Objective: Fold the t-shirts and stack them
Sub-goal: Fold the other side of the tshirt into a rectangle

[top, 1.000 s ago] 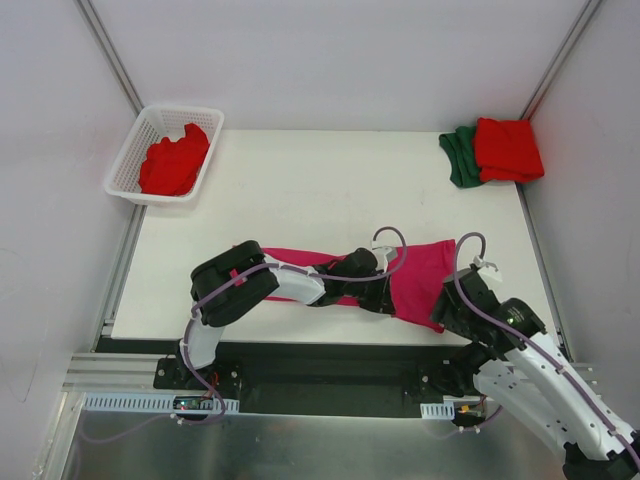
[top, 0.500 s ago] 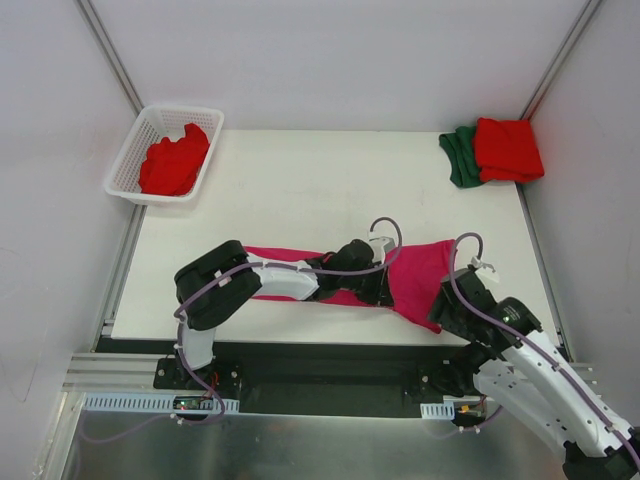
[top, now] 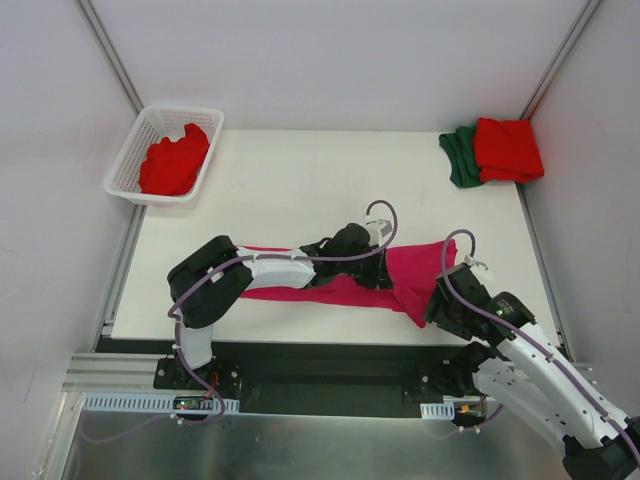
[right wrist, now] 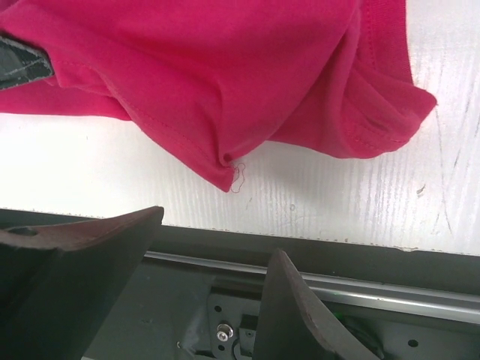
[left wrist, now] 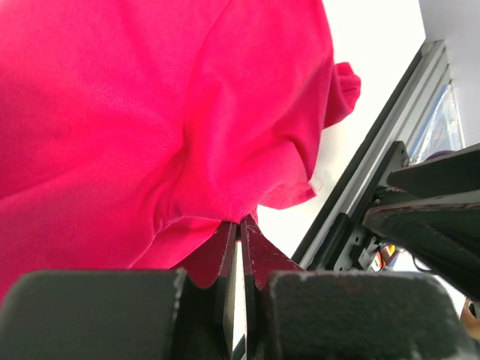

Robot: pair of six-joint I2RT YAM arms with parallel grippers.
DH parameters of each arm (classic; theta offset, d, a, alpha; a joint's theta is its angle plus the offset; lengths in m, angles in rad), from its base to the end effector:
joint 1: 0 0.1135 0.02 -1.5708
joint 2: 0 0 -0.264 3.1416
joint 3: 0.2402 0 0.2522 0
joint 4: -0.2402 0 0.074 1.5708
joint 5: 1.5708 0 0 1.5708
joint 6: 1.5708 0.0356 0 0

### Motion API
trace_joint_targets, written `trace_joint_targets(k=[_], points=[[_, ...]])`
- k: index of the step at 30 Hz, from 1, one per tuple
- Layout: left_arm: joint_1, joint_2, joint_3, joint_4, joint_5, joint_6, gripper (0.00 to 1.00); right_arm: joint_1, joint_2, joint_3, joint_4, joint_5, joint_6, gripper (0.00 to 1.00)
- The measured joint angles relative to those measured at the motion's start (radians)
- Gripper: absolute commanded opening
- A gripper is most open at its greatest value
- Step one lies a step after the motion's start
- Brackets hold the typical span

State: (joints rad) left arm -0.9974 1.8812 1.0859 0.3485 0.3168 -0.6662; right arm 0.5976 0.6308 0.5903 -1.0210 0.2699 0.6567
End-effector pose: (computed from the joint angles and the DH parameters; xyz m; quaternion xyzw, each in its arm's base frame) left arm 0.2143 -0.3523 0.1854 0.2207 0.8103 -0.4788 0.2558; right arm 0.0936 0.0522 0.2247 0.0622 0.9575 0.0411 0.2785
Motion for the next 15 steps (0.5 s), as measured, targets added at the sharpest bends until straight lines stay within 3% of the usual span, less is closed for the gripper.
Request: trace_joint_targets(k=[15], points=[[0.011, 0.015, 0.026, -0.006, 0.008, 0.001, 0.0, 0.002, 0.076, -0.058, 0.124, -0.033, -0.018, 0.6]])
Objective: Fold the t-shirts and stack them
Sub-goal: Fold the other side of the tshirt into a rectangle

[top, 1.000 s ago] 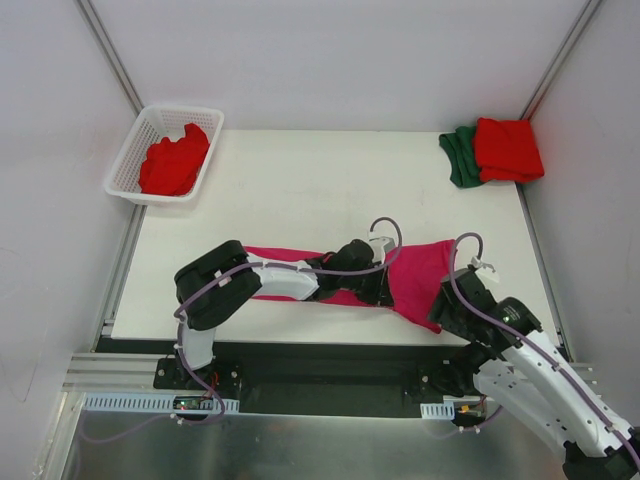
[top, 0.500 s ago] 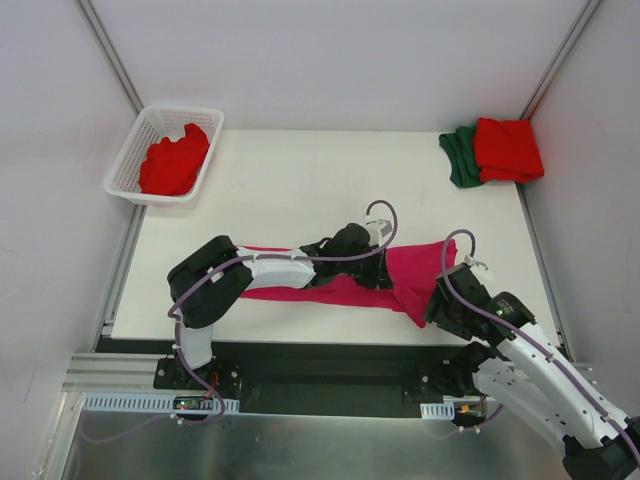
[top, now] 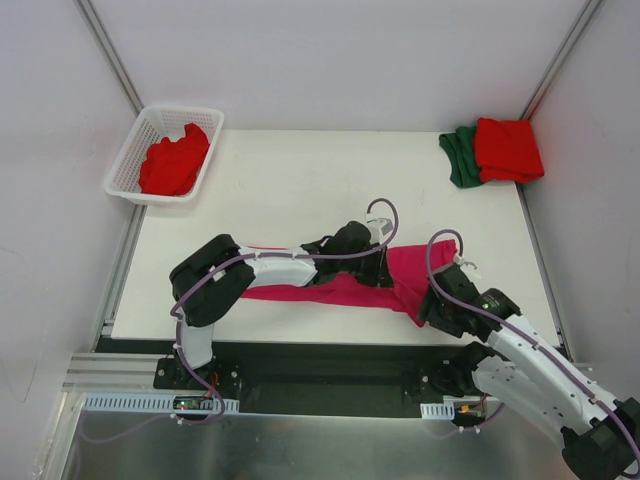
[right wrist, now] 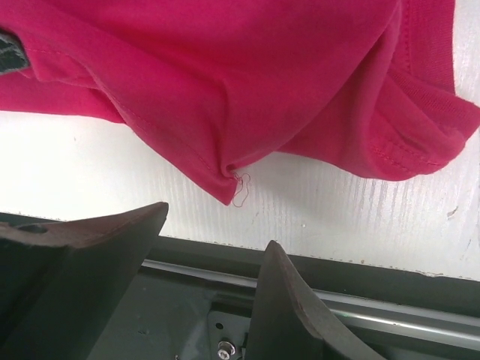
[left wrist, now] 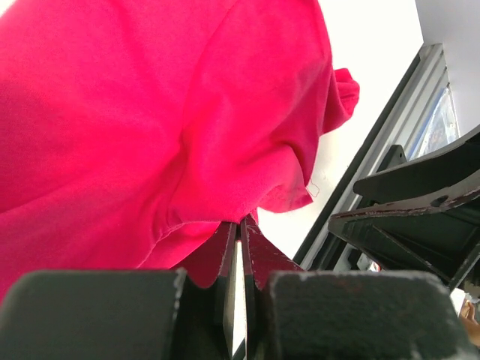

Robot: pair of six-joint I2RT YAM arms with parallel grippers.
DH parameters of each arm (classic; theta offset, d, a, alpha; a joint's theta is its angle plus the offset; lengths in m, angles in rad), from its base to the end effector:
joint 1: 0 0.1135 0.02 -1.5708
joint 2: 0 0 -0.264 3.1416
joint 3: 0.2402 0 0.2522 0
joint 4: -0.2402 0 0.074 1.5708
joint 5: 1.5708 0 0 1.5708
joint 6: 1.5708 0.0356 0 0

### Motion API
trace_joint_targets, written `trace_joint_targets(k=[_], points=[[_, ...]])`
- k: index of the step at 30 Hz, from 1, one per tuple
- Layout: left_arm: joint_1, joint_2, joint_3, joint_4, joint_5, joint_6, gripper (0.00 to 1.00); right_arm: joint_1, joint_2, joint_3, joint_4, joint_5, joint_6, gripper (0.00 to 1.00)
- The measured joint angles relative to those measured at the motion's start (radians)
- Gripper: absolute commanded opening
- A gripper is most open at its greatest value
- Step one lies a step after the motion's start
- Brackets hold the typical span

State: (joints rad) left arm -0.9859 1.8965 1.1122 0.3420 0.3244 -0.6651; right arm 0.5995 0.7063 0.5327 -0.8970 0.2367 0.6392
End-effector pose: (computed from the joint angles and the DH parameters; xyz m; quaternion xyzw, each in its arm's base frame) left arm 0.2211 -0.3545 0.1870 0.2184 0.8094 -0.4804 0.2576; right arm 0.1062 0.0624 0.2063 0.0483 0.9613 0.0495 0.2665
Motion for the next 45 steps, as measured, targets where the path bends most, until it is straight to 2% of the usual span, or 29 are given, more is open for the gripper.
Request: trace_joint_targets(k=[8, 12, 18, 45], points=[[0.013, 0.001, 0.0, -0.008, 0.008, 0.0, 0.0, 0.01, 0.047, -0.024, 0.048, -0.013, 0.0, 0.57], [0.013, 0.002, 0.0, -0.008, 0.008, 0.0, 0.0, 0.019, 0.061, -0.025, 0.064, -0.016, -0.001, 0.49], [0.013, 0.002, 0.0, -0.008, 0.007, 0.0, 0.0, 0.025, 0.073, -0.035, 0.082, -0.018, -0.003, 0.43], [0.019, 0.002, 0.0, -0.008, 0.011, -0.001, 0.0, 0.06, 0.121, -0.1, 0.178, -0.009, 0.003, 0.42]])
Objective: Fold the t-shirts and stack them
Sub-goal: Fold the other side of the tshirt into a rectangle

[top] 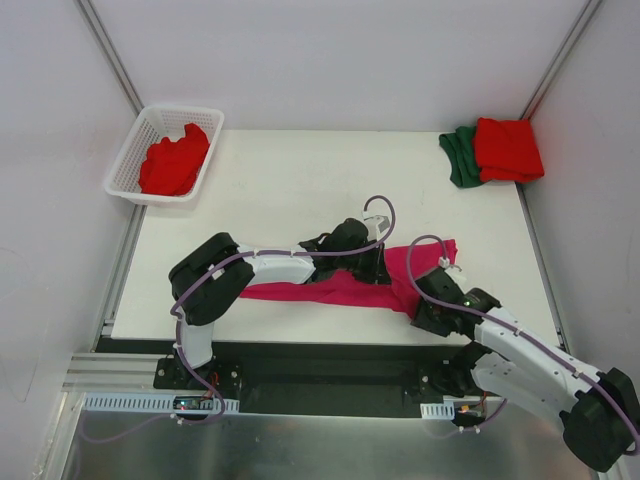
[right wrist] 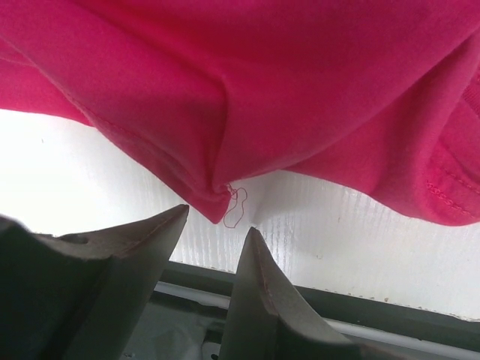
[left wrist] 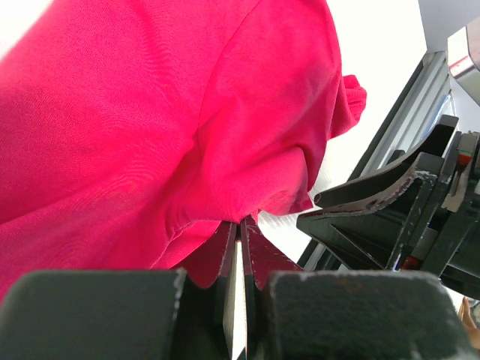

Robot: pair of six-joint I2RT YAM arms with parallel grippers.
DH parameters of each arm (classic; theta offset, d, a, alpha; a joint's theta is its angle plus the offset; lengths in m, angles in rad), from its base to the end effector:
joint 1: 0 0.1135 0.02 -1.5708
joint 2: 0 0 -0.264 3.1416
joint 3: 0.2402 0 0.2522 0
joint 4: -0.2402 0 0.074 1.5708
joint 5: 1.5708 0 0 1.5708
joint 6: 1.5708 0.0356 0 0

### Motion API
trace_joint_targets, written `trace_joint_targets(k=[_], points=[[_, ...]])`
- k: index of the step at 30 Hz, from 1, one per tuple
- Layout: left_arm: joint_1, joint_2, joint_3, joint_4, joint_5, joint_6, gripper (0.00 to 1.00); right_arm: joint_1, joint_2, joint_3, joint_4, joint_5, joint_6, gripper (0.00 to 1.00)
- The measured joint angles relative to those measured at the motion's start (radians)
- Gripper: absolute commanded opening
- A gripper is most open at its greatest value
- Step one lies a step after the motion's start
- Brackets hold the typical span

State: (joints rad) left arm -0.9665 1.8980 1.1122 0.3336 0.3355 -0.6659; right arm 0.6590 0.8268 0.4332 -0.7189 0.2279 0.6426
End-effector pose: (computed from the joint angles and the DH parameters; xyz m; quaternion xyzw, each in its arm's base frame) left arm 0.2274 -0.3500 0.1856 0.2127 0.8130 -0.4781 0.2552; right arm 0.1144 0.0785 0.1717 0.0179 0.9677 0.0486 0.2466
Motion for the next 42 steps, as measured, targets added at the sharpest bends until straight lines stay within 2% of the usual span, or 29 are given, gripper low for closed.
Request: trace_joint_targets(k=[9, 12, 13, 16, 19, 29, 36, 42], points=[[0.0, 0.0, 0.0, 0.0, 0.0, 0.0, 0.0, 0.007, 0.049, -0.001, 0.047, 0.035, -0.001, 0.41], [0.0, 0.0, 0.0, 0.0, 0.0, 0.0, 0.0, 0.009, 0.066, -0.001, 0.065, 0.047, -0.003, 0.32], [0.0, 0.0, 0.0, 0.0, 0.0, 0.0, 0.0, 0.009, 0.073, -0.001, 0.071, 0.048, -0.005, 0.24], [0.0, 0.0, 0.0, 0.0, 0.0, 0.0, 0.0, 0.012, 0.091, -0.001, 0.085, 0.052, -0.01, 0.1], [0.0, 0.0, 0.0, 0.0, 0.0, 0.0, 0.0, 0.014, 0.095, -0.001, 0.094, 0.053, -0.012, 0.01], [0.0, 0.0, 0.0, 0.0, 0.002, 0.0, 0.0, 0.027, 0.049, 0.018, 0.039, 0.069, -0.016, 0.01], [0.0, 0.0, -0.002, 0.0, 0.008, 0.0, 0.0, 0.031, -0.063, 0.145, -0.102, 0.122, -0.022, 0.01], [0.0, 0.0, -0.007, -0.003, 0.027, 0.0, 0.0, 0.032, -0.071, 0.235, -0.169, 0.165, -0.037, 0.01]])
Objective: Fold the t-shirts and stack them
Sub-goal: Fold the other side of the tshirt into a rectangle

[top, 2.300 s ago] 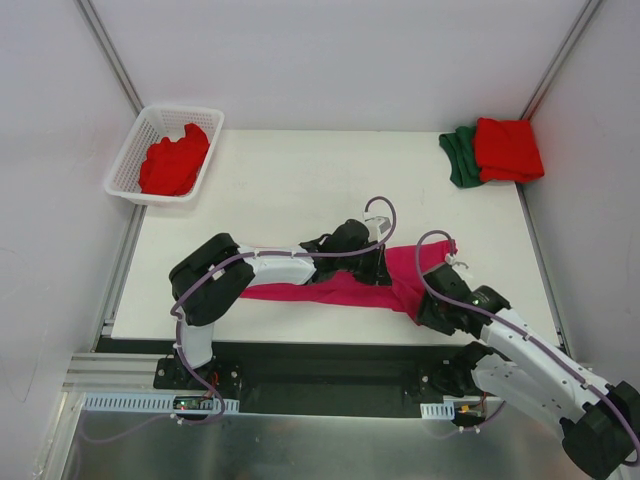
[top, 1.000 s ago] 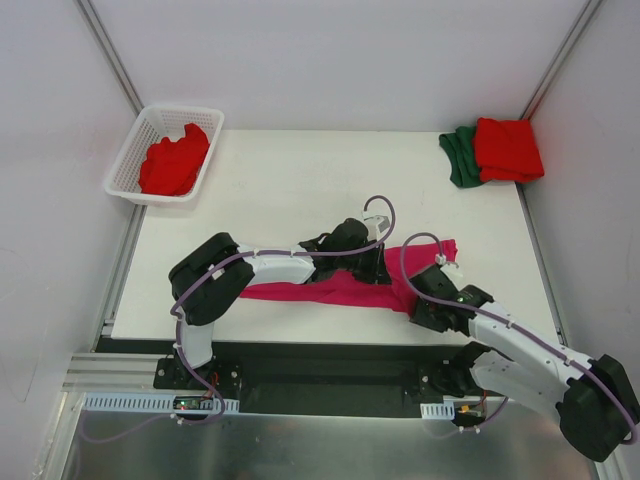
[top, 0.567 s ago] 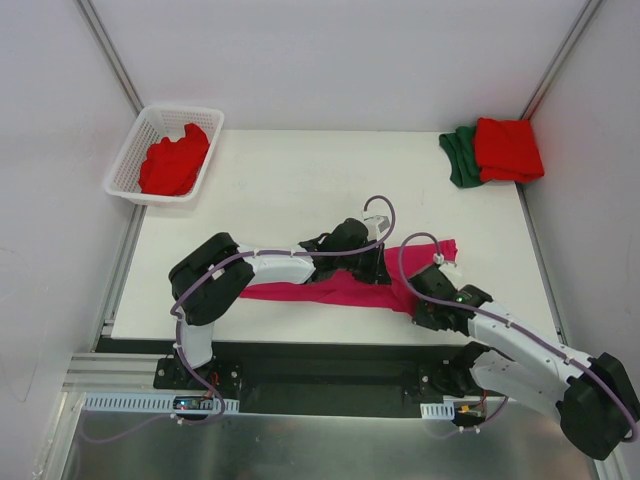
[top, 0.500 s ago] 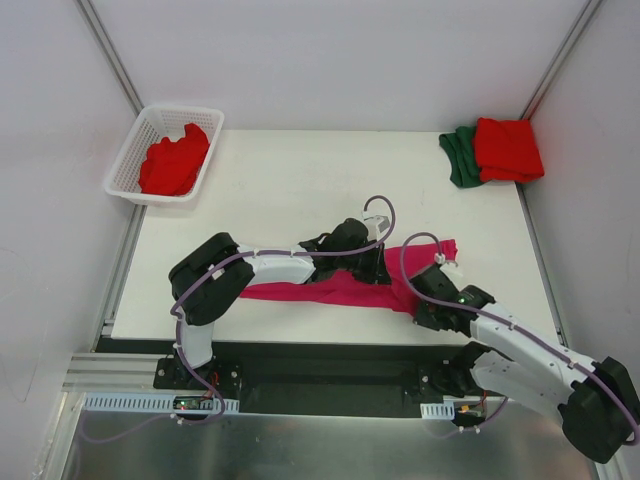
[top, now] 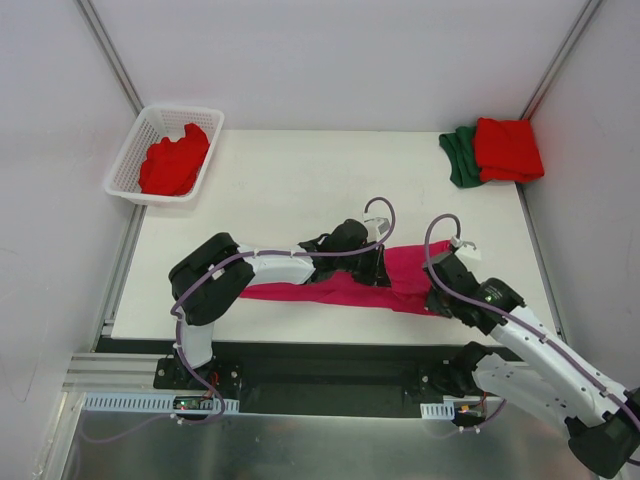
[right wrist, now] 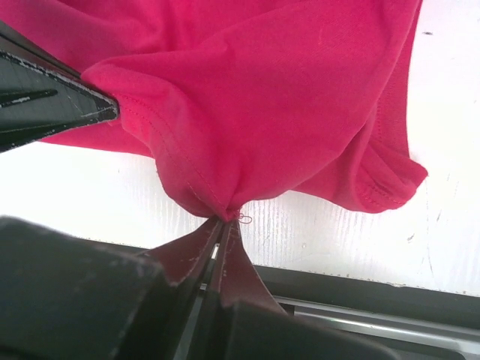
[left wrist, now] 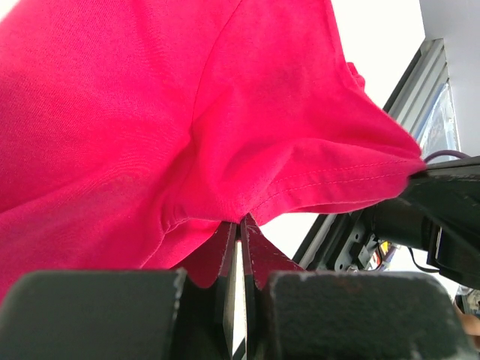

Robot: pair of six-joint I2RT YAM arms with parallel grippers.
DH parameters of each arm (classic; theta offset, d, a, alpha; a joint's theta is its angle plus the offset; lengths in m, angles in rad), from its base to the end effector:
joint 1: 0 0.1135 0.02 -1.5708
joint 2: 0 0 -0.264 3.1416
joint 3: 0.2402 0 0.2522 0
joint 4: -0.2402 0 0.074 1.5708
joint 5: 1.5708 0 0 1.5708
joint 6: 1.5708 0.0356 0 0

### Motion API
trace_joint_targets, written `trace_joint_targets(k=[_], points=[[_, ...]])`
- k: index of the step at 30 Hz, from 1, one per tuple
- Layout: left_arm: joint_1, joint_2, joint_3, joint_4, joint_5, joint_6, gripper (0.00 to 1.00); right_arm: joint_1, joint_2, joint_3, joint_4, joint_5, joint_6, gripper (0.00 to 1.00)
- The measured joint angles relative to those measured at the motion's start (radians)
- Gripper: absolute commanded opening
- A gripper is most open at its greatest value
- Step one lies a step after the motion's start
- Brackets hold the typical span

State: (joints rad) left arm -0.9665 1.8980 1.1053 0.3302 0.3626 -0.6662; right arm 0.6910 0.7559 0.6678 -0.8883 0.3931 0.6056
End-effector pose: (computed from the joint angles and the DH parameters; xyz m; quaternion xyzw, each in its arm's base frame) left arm 0.2257 -0.3491 0.1833 0.2189 0.8128 -0.4822 0.2428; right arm 0.1143 0.0768 0.2442 0.0171 0.9393 0.0246 0.3417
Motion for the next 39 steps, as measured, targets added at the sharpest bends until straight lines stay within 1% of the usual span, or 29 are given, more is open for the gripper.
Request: trace_joint_targets(k=[14, 24, 29, 39], points=[[0.013, -0.008, -0.009, -0.031, 0.004, 0.001, 0.0, 0.0, 0.126, 0.08, -0.034, 0.106, -0.044, 0.01], [0.034, -0.067, -0.008, -0.065, 0.007, 0.004, 0.0, 0.0, 0.223, 0.158, -0.005, 0.171, -0.082, 0.01], [0.035, -0.098, 0.003, -0.097, 0.023, 0.005, 0.0, -0.001, 0.256, 0.167, 0.022, 0.185, -0.101, 0.01], [0.045, -0.103, 0.039, -0.112, 0.04, 0.016, 0.0, -0.01, 0.324, 0.188, 0.064, 0.207, -0.134, 0.01]])
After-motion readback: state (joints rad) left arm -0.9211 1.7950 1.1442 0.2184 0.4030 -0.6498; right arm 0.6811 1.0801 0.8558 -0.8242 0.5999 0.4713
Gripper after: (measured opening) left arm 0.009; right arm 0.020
